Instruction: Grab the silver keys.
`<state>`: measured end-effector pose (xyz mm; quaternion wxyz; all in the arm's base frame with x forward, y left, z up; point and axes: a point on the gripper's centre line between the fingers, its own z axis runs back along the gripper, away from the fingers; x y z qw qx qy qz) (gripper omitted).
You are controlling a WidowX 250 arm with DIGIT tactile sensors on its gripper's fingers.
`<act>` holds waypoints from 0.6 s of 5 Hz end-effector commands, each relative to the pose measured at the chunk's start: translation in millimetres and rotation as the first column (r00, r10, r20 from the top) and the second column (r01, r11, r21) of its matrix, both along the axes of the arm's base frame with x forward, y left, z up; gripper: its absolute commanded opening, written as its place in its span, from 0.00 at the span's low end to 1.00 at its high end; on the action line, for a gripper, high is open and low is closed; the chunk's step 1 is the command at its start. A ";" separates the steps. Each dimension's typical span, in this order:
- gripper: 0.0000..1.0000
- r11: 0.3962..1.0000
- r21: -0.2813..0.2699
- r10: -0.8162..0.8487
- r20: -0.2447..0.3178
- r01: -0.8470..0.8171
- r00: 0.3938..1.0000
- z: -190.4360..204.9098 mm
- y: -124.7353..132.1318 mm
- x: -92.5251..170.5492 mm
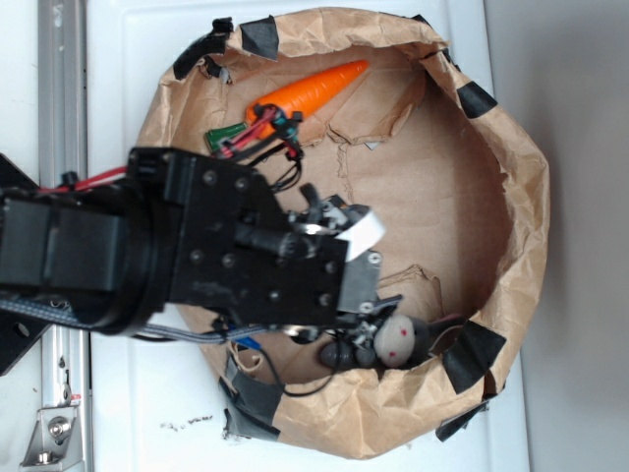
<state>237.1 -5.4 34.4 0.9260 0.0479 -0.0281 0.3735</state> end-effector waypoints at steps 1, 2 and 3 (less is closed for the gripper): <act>0.00 0.999 0.010 0.037 0.028 -0.038 0.999 2.2 10.8 -4.3; 0.00 0.999 0.009 0.048 0.003 -0.048 0.999 7.3 11.2 -3.3; 0.00 0.999 0.011 0.049 -0.013 -0.049 0.999 9.7 11.9 -1.7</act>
